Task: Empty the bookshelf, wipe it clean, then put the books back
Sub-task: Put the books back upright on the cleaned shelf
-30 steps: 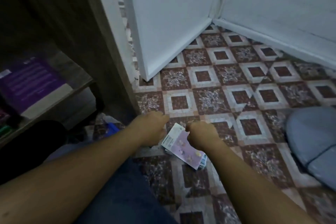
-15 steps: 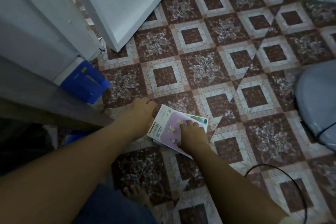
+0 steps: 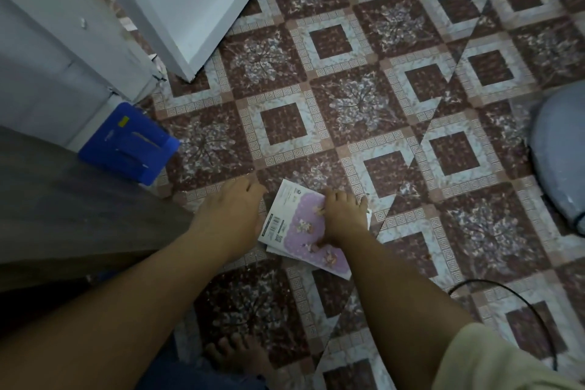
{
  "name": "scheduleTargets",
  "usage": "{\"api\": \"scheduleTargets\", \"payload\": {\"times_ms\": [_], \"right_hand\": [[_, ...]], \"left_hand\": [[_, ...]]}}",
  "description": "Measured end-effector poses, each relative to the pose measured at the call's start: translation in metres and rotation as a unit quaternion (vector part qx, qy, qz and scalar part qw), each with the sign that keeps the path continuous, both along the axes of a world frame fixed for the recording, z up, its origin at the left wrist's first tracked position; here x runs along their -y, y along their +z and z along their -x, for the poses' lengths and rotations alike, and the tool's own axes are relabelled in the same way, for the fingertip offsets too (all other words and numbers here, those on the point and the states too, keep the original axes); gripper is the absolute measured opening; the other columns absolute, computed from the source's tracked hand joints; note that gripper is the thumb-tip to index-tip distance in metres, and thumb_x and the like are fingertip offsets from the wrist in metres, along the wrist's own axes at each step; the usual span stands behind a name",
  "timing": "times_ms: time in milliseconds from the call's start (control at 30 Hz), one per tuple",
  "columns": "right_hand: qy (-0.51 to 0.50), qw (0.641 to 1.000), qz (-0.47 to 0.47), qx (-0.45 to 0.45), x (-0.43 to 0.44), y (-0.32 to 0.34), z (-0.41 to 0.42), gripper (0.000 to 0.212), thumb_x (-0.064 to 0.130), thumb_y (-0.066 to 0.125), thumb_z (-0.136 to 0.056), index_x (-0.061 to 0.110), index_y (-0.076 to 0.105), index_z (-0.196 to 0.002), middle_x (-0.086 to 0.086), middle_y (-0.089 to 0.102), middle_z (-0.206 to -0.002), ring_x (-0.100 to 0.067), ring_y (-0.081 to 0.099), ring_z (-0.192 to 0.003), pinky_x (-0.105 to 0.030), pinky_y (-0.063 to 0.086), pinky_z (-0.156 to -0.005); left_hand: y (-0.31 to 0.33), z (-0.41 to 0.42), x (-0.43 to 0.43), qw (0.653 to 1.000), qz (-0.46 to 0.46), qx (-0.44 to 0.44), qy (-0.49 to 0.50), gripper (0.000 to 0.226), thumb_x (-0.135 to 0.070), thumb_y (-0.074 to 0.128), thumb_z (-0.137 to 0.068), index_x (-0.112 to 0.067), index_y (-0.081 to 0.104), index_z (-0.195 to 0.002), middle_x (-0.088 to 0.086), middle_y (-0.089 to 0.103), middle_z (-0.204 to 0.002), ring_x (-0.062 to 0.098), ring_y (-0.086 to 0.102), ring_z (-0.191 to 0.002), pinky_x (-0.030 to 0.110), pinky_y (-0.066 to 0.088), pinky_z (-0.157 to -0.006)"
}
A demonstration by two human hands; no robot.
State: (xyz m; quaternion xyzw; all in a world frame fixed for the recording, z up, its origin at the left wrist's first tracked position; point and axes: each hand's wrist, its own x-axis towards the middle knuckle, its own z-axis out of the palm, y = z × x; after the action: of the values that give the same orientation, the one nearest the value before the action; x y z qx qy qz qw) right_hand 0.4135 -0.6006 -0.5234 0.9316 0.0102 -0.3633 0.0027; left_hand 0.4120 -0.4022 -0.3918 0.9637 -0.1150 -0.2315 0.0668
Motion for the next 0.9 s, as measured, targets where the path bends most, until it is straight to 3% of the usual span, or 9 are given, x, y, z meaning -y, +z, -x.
{"api": "scheduleTargets", "payload": {"times_ms": [100, 200, 333, 567, 667, 733, 833, 900], "right_hand": [[0.000, 1.000, 0.014, 0.012, 0.002, 0.003, -0.006, 0.117, 0.061, 0.085, -0.057, 0.011, 0.024, -0.144, -0.011, 0.033, -0.145, -0.030, 0.030, -0.137, -0.050, 0.026, -0.112], [-0.040, 0.998, -0.036, 0.016, 0.003, 0.004, -0.010, 0.100, 0.046, 0.088, -0.063, 0.013, 0.035, -0.140, -0.009, 0.034, -0.147, -0.029, 0.032, -0.136, -0.044, 0.036, -0.107], [-0.092, 0.994, -0.065, -0.010, 0.002, 0.015, -0.018, 0.062, 0.024, 0.083, -0.074, 0.015, 0.050, -0.126, -0.011, 0.058, -0.128, -0.032, 0.057, -0.117, -0.042, 0.049, -0.087], [-0.060, 0.994, -0.080, -0.035, -0.004, 0.050, -0.011, 0.050, 0.015, 0.076, -0.076, 0.017, 0.054, -0.121, -0.012, 0.062, -0.117, -0.032, 0.060, -0.109, -0.041, 0.052, -0.087], [-0.054, 0.993, -0.085, -0.063, -0.006, 0.067, 0.000, 0.049, 0.022, 0.079, -0.075, 0.011, 0.060, -0.118, -0.013, 0.065, -0.113, -0.030, 0.062, -0.105, -0.037, 0.052, -0.084], [-0.058, 0.989, -0.106, -0.081, -0.002, 0.087, 0.006, 0.043, 0.027, 0.079, -0.076, 0.004, 0.066, -0.110, -0.014, 0.066, -0.104, -0.028, 0.064, -0.095, -0.032, 0.050, -0.074], [-0.096, 0.981, -0.150, -0.078, 0.008, 0.122, 0.015, 0.026, 0.024, 0.076, -0.077, 0.002, 0.068, -0.090, -0.007, 0.057, -0.071, -0.022, 0.055, -0.066, -0.024, 0.040, -0.050], [-0.119, 0.979, -0.159, -0.049, 0.012, 0.148, 0.021, 0.023, 0.024, 0.076, -0.076, 0.005, 0.063, -0.077, -0.005, 0.055, -0.069, -0.022, 0.053, -0.065, -0.024, 0.039, -0.050]], "left_hand": [[-0.001, 0.001, 0.000, 1.000, -0.009, -0.007, -0.002, 0.046, -0.034, 0.053, -0.094, -0.022, 0.043, -0.136, -0.001, 0.047, -0.132, 0.018, 0.045, -0.118, 0.035, 0.043, -0.098], [-0.001, 0.002, 0.000, 1.000, -0.011, -0.015, -0.003, 0.043, -0.034, 0.053, -0.094, -0.022, 0.044, -0.135, -0.001, 0.048, -0.130, 0.018, 0.046, -0.118, 0.036, 0.044, -0.098], [0.003, 0.002, 0.000, 1.000, -0.003, -0.025, -0.003, 0.042, -0.035, 0.053, -0.094, -0.023, 0.044, -0.134, -0.003, 0.048, -0.128, 0.017, 0.045, -0.118, 0.037, 0.044, -0.099], [0.031, 0.010, 0.001, 0.999, 0.028, -0.035, 0.009, 0.047, -0.034, 0.052, -0.096, -0.024, 0.038, -0.139, -0.003, 0.043, -0.137, 0.018, 0.042, -0.123, 0.035, 0.043, -0.099], [0.044, 0.014, -0.002, 0.999, 0.017, -0.048, 0.014, 0.054, -0.037, 0.051, -0.097, -0.024, 0.031, -0.145, -0.002, 0.038, -0.143, 0.019, 0.039, -0.128, 0.036, 0.041, -0.100], [0.056, 0.020, -0.003, 0.998, 0.008, -0.055, 0.020, 0.056, -0.036, 0.052, -0.096, -0.024, 0.029, -0.146, -0.001, 0.038, -0.143, 0.020, 0.040, -0.128, 0.036, 0.042, -0.100], [0.074, 0.030, -0.003, 0.999, -0.017, -0.048, 0.015, 0.052, -0.031, 0.053, -0.095, -0.024, 0.033, -0.142, 0.000, 0.042, -0.137, 0.021, 0.043, -0.123, 0.038, 0.044, -0.098], [0.087, 0.038, -0.001, 0.999, -0.036, -0.040, 0.010, 0.050, -0.028, 0.055, -0.094, -0.024, 0.035, -0.139, 0.000, 0.044, -0.134, 0.021, 0.044, -0.120, 0.040, 0.046, -0.097]]}}
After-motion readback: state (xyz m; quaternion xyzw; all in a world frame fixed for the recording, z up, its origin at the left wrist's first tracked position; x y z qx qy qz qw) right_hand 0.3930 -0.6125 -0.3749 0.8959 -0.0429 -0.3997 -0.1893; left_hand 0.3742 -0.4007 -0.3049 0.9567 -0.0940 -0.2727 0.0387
